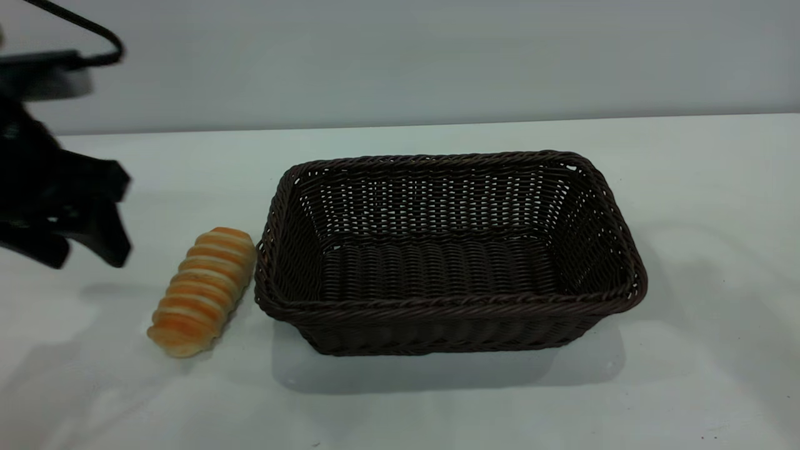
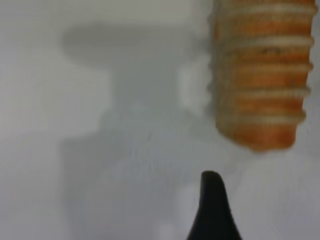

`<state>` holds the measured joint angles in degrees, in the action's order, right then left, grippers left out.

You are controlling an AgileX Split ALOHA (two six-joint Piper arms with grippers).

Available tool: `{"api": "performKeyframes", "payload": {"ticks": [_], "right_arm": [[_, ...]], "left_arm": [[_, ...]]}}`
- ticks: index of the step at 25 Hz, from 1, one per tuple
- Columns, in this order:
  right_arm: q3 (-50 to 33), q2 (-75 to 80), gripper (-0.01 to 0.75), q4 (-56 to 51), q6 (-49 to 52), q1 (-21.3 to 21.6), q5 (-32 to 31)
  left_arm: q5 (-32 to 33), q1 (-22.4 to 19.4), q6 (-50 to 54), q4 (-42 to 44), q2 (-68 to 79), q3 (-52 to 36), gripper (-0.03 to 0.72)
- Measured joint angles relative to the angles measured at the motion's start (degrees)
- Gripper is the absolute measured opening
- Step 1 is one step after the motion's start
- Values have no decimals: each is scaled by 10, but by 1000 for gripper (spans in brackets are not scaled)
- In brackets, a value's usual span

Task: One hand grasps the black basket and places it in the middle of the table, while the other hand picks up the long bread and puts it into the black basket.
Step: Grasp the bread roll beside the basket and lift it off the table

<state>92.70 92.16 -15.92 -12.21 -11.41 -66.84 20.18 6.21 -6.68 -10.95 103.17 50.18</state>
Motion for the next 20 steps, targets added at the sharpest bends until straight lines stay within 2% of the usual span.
{"api": "performKeyframes", "payload": {"ticks": [3, 7, 16, 18, 20], "right_arm": [[0, -69, 402, 0, -1, 0, -36], [-18, -146, 386, -18, -1, 0, -42], [-210, -316, 378, -43, -1, 0, -42], [-273, -355, 378, -38, -2, 0, -42], [-334, -391, 378, -29, -4, 0, -42]], "left_arm": [[-5, 12, -7, 0, 47, 33, 563], [-6, 32, -9, -2, 111, 81, 563], [-14, 55, -12, -2, 235, 172, 554], [-14, 55, -12, -2, 249, 179, 508], [-14, 55, -12, 4, 253, 182, 411]]}}
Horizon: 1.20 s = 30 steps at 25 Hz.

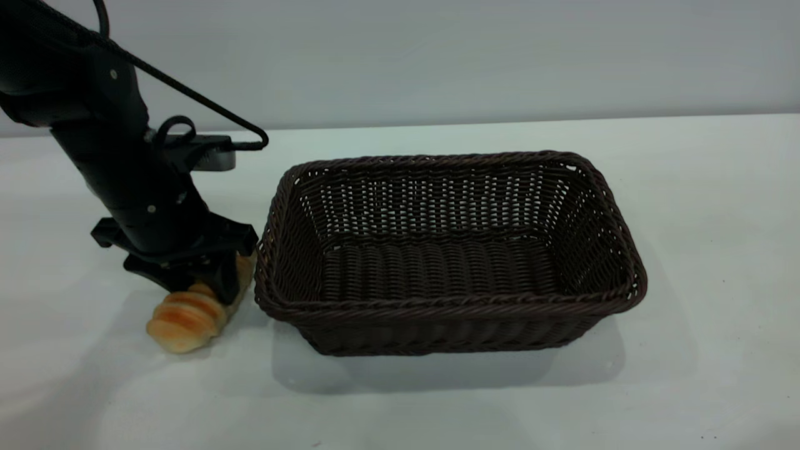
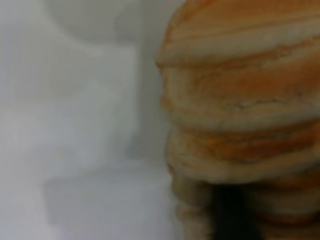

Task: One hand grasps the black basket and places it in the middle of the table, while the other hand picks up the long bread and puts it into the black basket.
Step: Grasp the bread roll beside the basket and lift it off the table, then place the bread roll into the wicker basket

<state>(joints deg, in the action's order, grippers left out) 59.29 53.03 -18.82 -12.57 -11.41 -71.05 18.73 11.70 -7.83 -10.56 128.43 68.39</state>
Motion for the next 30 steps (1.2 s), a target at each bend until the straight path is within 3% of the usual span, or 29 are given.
{"api": "performKeyframes", "payload": {"ticks": [3, 5, 11, 15, 21, 27, 30], "right_arm": [[-94, -59, 378, 27, -1, 0, 4], [-155, -102, 378, 48, 0, 0, 17], [-278, -233, 376, 110, 0, 0, 48], [-317, -313, 376, 120, 3, 0, 60], [-319, -366, 376, 132, 18, 0, 62], [-322, -386, 376, 143, 32, 0, 63], [-322, -412, 376, 150, 36, 0, 63]], "left_arm": [[2, 0, 0, 23, 0, 1, 171], [11, -1, 5, 50, -5, 3, 101], [99, -21, 50, 154, -88, 12, 100], [121, -9, 56, 160, -176, 34, 99], [112, 87, 56, 126, -220, 72, 99], [25, 214, 56, 106, -164, 75, 96], [-10, 254, 56, 113, -113, 75, 112]]}}
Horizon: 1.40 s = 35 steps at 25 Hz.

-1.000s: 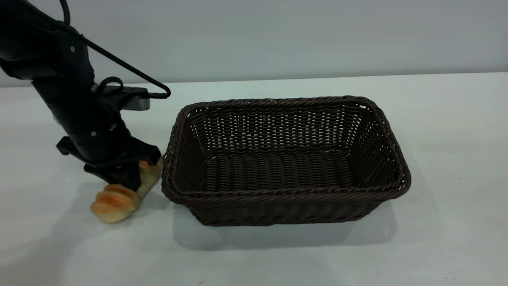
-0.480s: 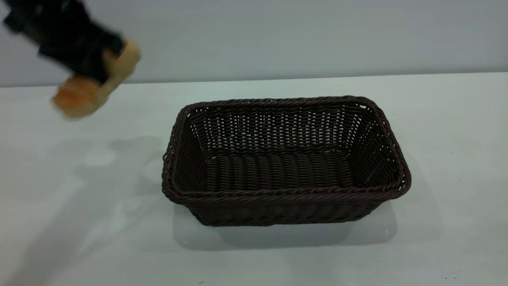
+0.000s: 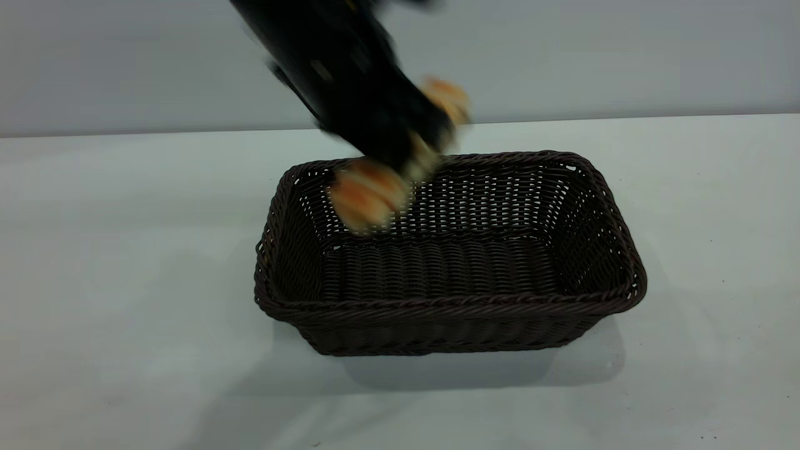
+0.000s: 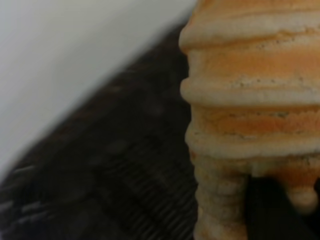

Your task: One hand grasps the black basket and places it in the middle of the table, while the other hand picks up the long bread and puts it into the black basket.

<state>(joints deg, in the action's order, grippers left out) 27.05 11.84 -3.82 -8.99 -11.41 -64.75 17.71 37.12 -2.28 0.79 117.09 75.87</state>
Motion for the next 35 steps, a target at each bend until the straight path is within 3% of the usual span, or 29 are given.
{"api": "performKeyframes", "payload": {"ticks": [3, 8, 12, 18, 29, 35], "right_arm": [[0, -36, 376, 5, 7, 0, 0], [0, -99, 376, 7, 11, 0, -1], [0, -128, 376, 8, 11, 0, -2], [0, -129, 376, 8, 12, 0, -2], [0, -129, 376, 8, 12, 0, -2], [0, -130, 376, 6, 12, 0, -3]], "left_arm": [[-16, 9, 1, 5, 36, 0, 204], [-14, 9, 2, 15, 50, 6, 495], [51, 9, 3, 67, 29, 26, 639], [242, 9, 3, 124, -90, 52, 643], [489, 9, -13, 120, -354, 52, 583], [492, 9, -12, 76, -489, -21, 581]]}}
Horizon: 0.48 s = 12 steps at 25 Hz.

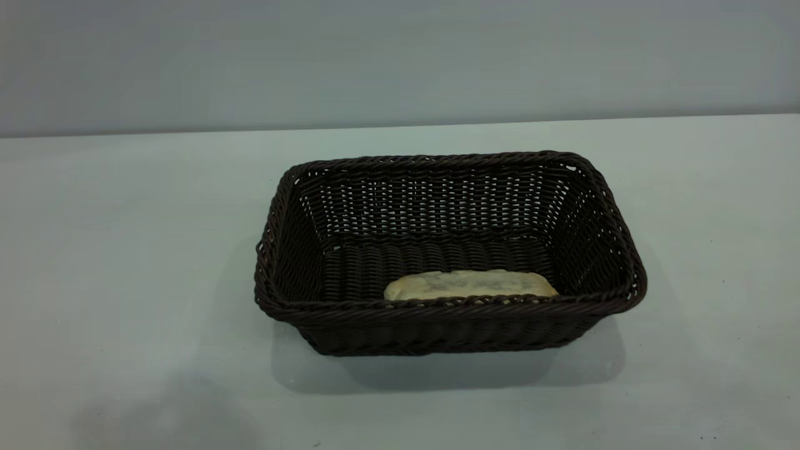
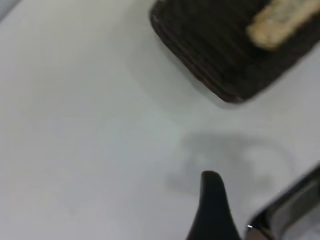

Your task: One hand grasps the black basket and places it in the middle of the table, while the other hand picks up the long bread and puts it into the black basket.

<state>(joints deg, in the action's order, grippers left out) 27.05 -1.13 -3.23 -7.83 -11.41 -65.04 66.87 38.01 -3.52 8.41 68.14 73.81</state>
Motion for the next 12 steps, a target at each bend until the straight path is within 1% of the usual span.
{"api": "performKeyframes", "payload": {"ticks": [2, 7, 9, 12], "right_arm": [[0, 0, 376, -1, 0, 0, 0], [0, 0, 376, -1, 0, 0, 0], [0, 0, 388, -1, 0, 0, 0], [0, 0, 414, -1, 0, 0, 0]], "left_arm": [[0, 0, 1, -16, -58, -54, 581], [0, 0, 17, -56, -199, -227, 581], [-3, 0, 22, -79, -255, -294, 581], [-5, 0, 24, -101, -331, -371, 581]]}}
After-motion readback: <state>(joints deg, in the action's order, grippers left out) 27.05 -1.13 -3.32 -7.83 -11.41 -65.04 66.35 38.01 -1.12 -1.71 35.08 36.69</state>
